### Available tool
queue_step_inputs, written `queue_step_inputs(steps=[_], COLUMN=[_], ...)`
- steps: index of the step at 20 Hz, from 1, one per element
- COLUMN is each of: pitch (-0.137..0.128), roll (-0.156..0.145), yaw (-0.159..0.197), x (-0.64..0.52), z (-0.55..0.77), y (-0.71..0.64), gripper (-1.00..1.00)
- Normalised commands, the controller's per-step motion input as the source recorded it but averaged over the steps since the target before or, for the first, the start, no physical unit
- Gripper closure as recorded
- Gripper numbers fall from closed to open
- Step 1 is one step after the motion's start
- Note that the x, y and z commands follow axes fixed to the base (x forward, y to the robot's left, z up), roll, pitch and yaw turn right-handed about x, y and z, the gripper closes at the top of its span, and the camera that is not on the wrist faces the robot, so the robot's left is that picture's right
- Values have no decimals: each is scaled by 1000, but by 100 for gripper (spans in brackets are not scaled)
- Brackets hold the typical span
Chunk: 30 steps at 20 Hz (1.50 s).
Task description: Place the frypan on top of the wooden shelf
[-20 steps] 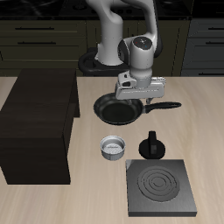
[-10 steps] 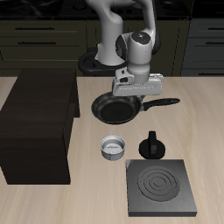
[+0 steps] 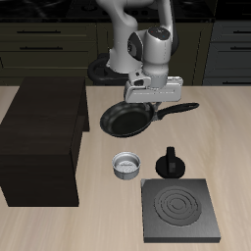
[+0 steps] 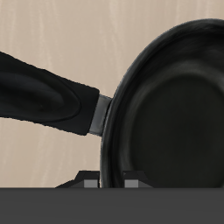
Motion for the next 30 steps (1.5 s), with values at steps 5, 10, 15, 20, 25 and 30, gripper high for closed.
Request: queue_step_inputs(steps=[5,10,15,20,25,30], pitch=[-56,-48,-46,-42,-3,-21], roll=[-58,-20,-34,-34,-24,-18], yaw=[-2,34,21,13,27,7], x=[43,-12,-1,12,117,52], z=[347,197,289,214,139,158], y=[-149,-40,-85,-75,-42,35], gripper=[100,100,100,100,100,100])
